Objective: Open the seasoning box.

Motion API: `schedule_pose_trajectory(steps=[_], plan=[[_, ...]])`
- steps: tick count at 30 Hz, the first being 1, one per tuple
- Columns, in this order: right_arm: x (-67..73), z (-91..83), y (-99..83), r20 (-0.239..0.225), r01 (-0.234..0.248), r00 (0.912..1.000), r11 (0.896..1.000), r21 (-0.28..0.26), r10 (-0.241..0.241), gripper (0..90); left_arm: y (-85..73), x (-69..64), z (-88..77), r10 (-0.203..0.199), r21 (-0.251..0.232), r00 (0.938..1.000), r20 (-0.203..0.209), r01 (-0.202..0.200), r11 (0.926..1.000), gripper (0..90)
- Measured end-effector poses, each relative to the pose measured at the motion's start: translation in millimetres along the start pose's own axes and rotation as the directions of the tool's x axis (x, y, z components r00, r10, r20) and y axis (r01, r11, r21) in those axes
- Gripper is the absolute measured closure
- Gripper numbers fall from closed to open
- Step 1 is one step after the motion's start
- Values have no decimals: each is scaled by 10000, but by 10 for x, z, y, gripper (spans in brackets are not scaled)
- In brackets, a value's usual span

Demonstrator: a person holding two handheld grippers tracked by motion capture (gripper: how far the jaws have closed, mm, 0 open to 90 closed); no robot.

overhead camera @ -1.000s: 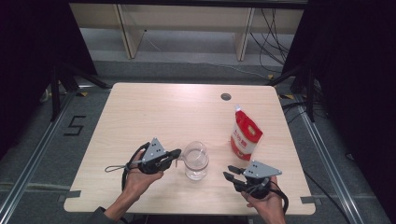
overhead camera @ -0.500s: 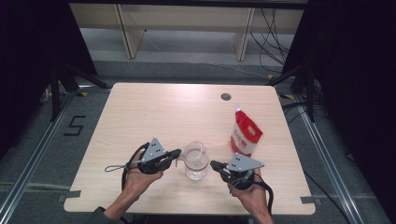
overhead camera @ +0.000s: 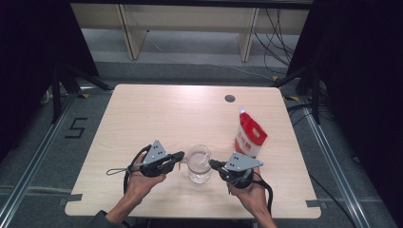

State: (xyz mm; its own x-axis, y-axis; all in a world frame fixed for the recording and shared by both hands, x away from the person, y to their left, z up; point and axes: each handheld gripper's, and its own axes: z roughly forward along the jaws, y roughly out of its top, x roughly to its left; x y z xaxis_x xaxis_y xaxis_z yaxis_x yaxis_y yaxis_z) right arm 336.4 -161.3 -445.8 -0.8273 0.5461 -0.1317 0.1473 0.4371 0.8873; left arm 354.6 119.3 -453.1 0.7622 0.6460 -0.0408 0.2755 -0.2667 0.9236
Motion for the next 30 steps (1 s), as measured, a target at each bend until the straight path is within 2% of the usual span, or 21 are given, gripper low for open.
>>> schedule_pose_trajectory(steps=[3,4,5,7,8,10,13,14,16,17,18,20,23,24,25,26,27,30], plan=[[14,13,11,83,-74,9999,10000,-52,74,900,-13,-10,-50,146,-35,9998,-119,-146,9999,811],[9,20,23,-36,62,10000,10000,-31,-62,900,-21,-20,-65,58,-150,9998,-197,-61,9999,737],[11,23,27,-36,54,10000,10000,-63,-55,900,-45,-30,-112,-110,-267,9999,-99,107,9996,728],[13,23,29,-17,51,10000,10000,-85,-51,900,-59,-43,-136,-198,-254,9998,-98,195,9995,701],[19,22,26,-14,35,10000,10000,-91,-35,900,-74,-49,-161,-183,-192,9998,-53,182,9997,629],[16,17,27,-36,58,10000,10000,-28,-58,900,-126,-86,-200,-372,-112,9993,35,373,9992,596],[18,23,31,-38,62,10000,9999,-97,-62,900,-213,-109,-253,-395,69,9992,54,395,9992,453],[5,21,45,23,342,9994,9993,-145,-342,900,-246,-107,-266,-435,161,9989,155,433,9989,435],[16,22,55,-71,177,9998,9998,-117,-178,898,-303,-104,-294,-577,385,9982,151,571,9976,406],[16,22,55,-71,177,9998,9998,-117,-178,898,-328,-106,-303,-676,350,9976,179,669,9971,406],[28,27,67,-26,34,10000,9999,-133,-35,896,-340,-106,-324,-571,438,9983,125,565,9974,393],[28,39,74,-73,120,9999,9998,-178,-122,895,-361,-108,-355,-448,471,9990,-9,448,9979,386],[36,49,106,-65,119,9999,9996,-240,-120,893,-399,-104,-388,-428,526,9991,3,428,9977,350],[55,47,116,-10,-46,10000,9998,-214,46,893,-418,-105,-397,-455,544,9990,12,453,9975,350],[39,50,134,-59,170,9998,9996,-233,-171,892,-434,-88,-414,-228,643,9997,-26,229,9977,338],[42,59,148,-22,231,9997,9992,-326,-232,892,-461,-89,-426,-270,715,9995,-135,279,9971,327],[63,68,179,64,277,9996,9987,-431,-275,889,-510,-65,-458,106,1019,9991,-399,-65,9948,314],[85,73,217,48,218,9998,9990,-396,-216,887,-566,-44,-482,-84,1081,9992,-403,127,9941,307]])
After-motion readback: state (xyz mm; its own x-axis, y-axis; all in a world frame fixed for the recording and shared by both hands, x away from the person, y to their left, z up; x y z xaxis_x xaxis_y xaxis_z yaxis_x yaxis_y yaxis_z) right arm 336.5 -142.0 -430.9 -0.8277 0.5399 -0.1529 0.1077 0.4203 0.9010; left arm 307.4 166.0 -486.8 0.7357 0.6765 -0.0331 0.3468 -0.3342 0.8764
